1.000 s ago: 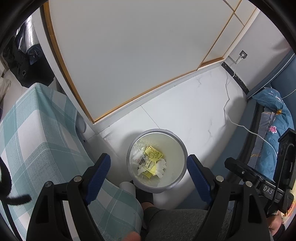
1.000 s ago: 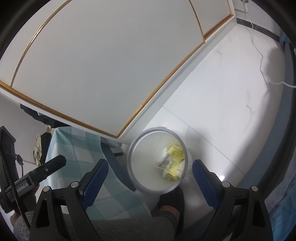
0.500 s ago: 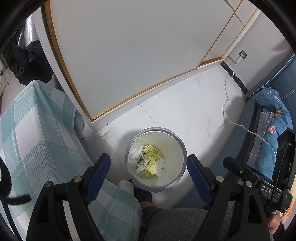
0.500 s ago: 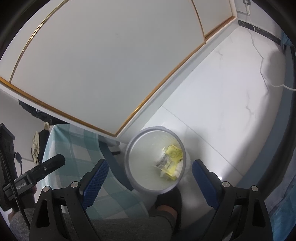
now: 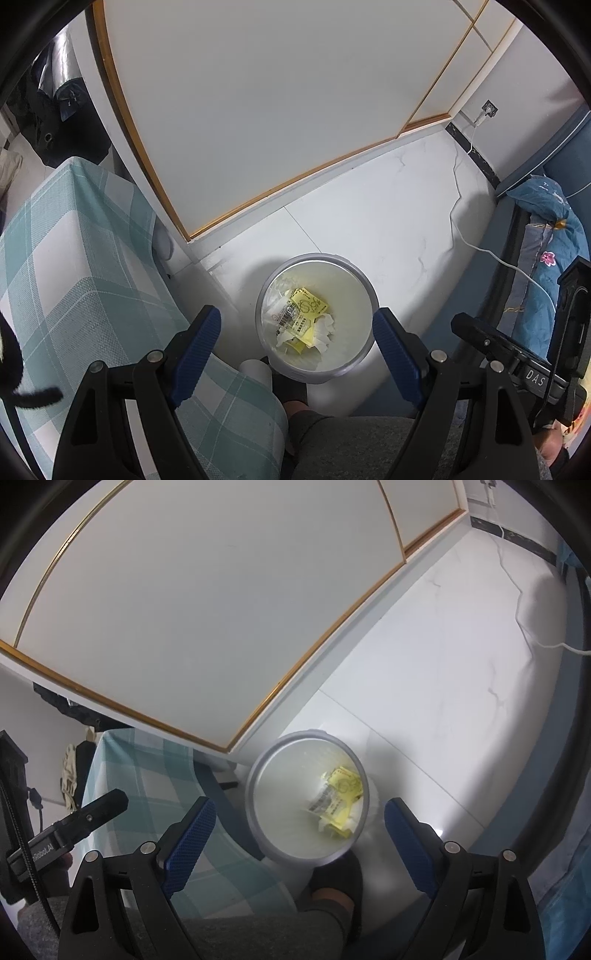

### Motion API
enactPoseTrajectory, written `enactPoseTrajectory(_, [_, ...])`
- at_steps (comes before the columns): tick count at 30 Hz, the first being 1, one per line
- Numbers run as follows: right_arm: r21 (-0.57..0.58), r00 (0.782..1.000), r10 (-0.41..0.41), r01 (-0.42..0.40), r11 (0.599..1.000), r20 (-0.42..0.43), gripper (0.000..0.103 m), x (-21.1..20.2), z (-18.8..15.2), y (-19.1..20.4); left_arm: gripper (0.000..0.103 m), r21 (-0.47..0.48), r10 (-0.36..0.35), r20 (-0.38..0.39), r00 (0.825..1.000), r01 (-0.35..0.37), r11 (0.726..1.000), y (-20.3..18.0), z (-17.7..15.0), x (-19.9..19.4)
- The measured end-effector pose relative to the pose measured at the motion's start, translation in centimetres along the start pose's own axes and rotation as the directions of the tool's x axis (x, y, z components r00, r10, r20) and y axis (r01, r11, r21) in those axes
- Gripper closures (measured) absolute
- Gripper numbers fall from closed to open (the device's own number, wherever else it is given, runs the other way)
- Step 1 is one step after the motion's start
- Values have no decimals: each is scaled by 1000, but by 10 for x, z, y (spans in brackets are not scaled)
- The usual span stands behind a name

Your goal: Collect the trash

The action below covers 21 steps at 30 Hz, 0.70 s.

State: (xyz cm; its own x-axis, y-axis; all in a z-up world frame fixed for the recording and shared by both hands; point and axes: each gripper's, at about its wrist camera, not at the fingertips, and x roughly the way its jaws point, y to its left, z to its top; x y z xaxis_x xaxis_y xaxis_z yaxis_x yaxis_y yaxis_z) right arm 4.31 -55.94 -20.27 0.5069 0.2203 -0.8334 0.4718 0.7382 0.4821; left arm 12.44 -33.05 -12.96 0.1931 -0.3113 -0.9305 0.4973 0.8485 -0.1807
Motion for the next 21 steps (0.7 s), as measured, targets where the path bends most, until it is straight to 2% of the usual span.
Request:
enactPoseTrajectory(14, [5,1000,-13,13,1000,-7,9,1,-2,-3,21,-3,11,-10,1000,-11,1000,-1,-1,0])
enactPoseTrajectory(21, [-4,1000,-26,26,1000,9,9,-7,1,0,21,13,-48,25,999,47,999,-2,-2,-7])
